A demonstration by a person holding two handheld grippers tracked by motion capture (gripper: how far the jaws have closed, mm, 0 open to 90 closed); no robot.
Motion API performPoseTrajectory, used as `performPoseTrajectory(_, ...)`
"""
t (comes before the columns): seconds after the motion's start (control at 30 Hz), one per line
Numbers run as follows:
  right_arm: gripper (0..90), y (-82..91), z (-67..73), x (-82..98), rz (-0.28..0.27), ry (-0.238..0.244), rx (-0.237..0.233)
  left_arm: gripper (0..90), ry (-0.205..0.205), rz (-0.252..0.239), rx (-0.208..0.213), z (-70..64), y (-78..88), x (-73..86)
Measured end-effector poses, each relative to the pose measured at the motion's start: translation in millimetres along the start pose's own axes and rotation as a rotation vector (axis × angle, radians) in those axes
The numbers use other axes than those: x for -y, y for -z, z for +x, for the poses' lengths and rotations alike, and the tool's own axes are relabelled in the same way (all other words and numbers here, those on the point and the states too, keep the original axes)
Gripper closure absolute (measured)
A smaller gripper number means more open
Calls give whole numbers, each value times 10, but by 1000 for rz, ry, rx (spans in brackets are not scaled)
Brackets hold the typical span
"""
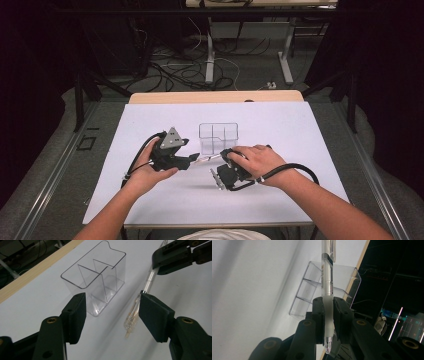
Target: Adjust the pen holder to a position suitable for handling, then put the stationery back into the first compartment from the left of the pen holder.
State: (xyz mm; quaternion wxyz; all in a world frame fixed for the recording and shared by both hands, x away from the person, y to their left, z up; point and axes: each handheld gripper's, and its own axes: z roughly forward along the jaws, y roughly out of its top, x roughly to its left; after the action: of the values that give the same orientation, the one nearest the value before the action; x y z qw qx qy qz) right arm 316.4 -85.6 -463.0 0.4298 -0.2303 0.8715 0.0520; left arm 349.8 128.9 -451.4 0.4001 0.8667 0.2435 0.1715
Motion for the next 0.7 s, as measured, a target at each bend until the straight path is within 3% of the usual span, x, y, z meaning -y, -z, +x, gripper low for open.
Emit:
performPoseTrajectory(0.1,806,-18,11,3,0,9,19,407,-12,13,16,-44,-55,-23)
performPoseTrajectory(0.13,806,-16,4,-1,8,15,-1,409,-18,20,22,-57,-70,-31)
performPoseTrajectory(0.3,806,-17,20,-2,14,15,-2,419,-58,40,29,-105,-148,-73)
performPoseTrajectory(0.37,806,-23,13,0,7,36,6,428,-73,48,28,-122,-173,-91)
performPoseTrajectory(0.7,806,-6,21,-9,4,49,16,481,-135,111,55,-178,-280,-148)
